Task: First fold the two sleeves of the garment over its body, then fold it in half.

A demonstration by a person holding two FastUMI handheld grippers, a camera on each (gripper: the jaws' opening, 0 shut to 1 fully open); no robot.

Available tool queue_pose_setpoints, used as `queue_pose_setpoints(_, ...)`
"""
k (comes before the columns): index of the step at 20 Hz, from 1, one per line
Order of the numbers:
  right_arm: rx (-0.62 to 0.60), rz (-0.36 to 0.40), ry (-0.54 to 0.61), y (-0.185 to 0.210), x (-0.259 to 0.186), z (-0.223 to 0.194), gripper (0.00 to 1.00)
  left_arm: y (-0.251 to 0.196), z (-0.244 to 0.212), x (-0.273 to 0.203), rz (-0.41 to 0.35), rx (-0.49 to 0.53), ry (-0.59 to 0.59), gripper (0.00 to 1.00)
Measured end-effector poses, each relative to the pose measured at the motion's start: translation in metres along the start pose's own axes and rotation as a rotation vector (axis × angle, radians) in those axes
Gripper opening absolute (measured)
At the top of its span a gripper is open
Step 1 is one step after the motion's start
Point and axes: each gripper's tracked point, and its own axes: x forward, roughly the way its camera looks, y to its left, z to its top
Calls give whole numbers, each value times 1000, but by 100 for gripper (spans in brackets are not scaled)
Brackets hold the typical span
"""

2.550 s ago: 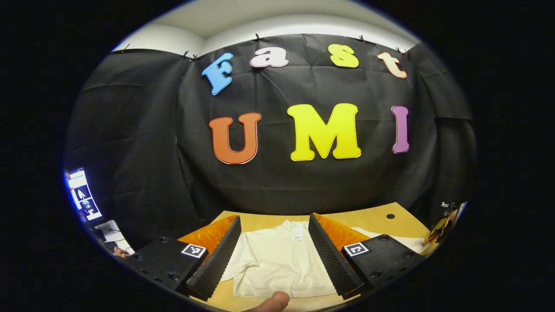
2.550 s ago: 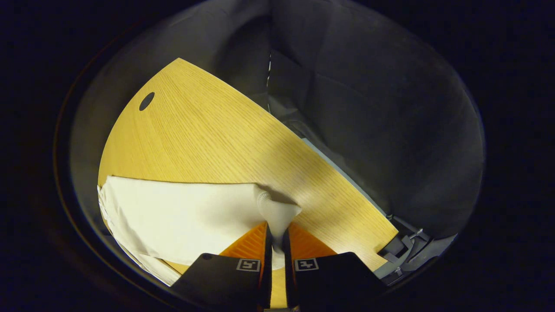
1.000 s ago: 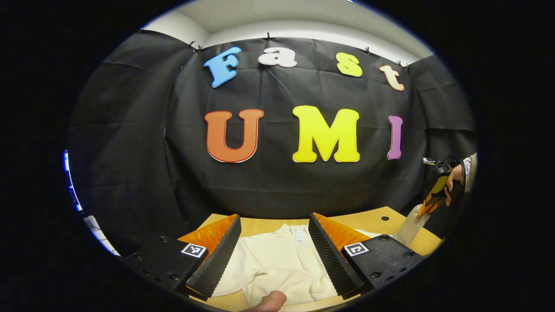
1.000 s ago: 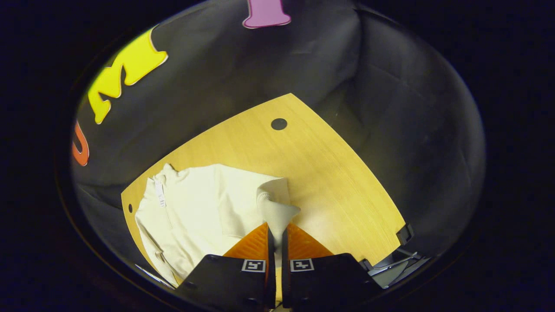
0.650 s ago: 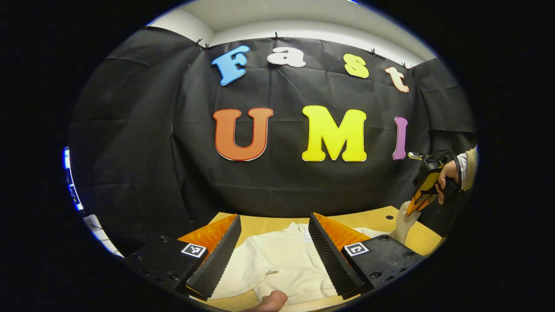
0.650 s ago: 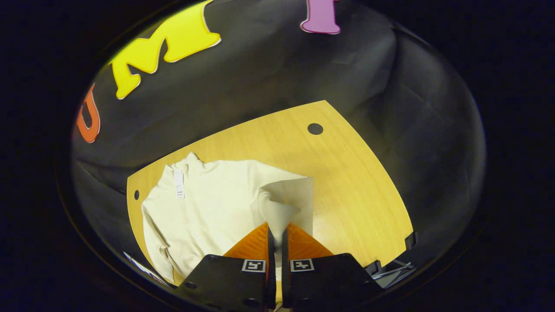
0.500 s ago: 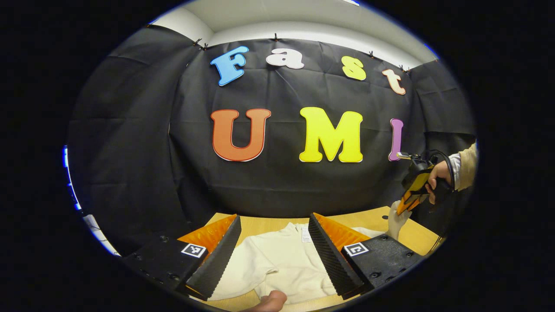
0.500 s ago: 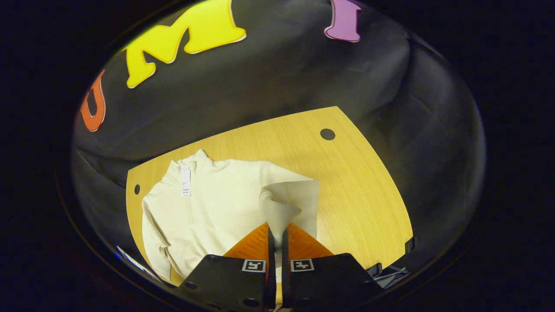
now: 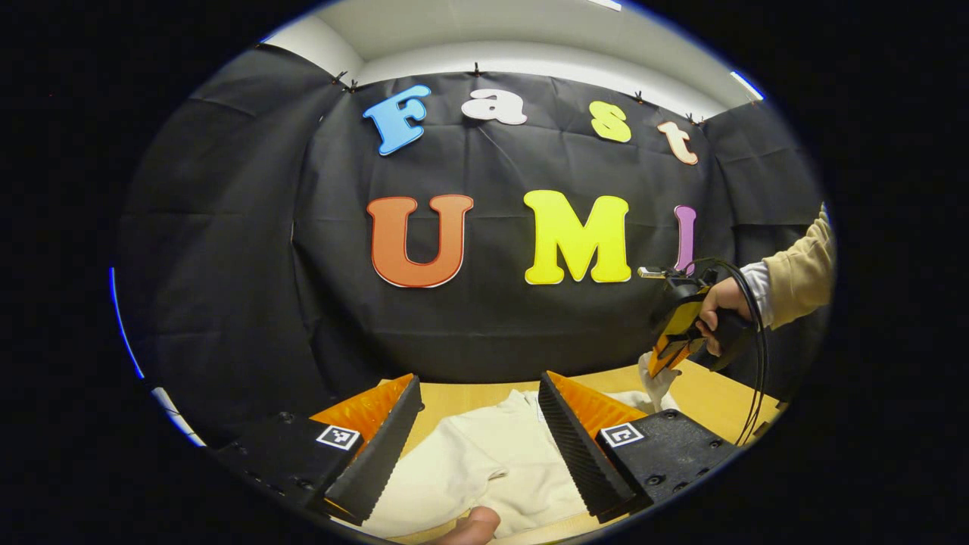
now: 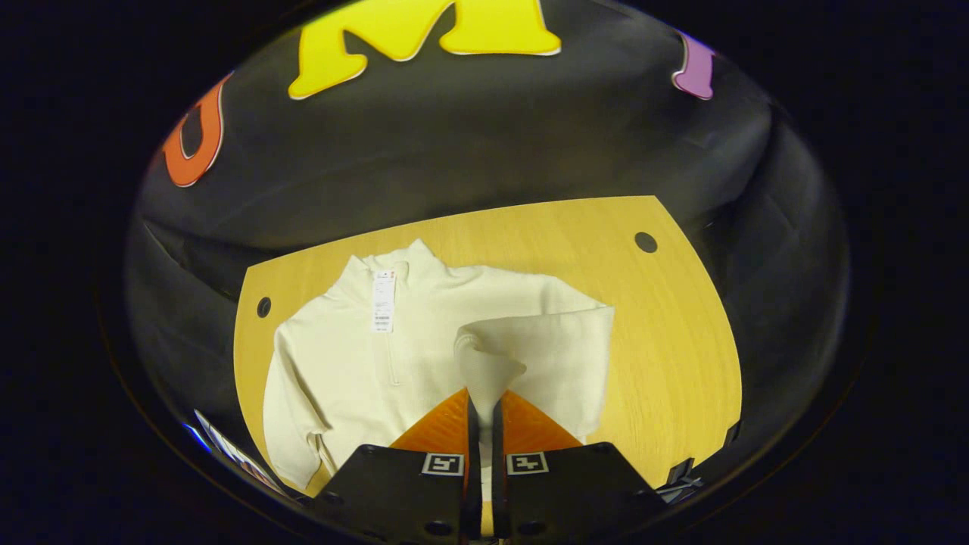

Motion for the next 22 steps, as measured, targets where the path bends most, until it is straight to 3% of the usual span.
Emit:
queue_pose_setpoints(9, -131, 98, -1, 123, 27, -3, 6, 20, -35, -1, 5, -9, 70, 99)
queue_pose_setpoints(17, -141, 184, 27, 207, 62, -24, 6, 38, -68, -5, 34, -75, 135, 99)
queue_pose_setpoints(22, -193, 255, 24, 263, 81, -36, 6, 36, -89, -6, 12, -49, 179, 98)
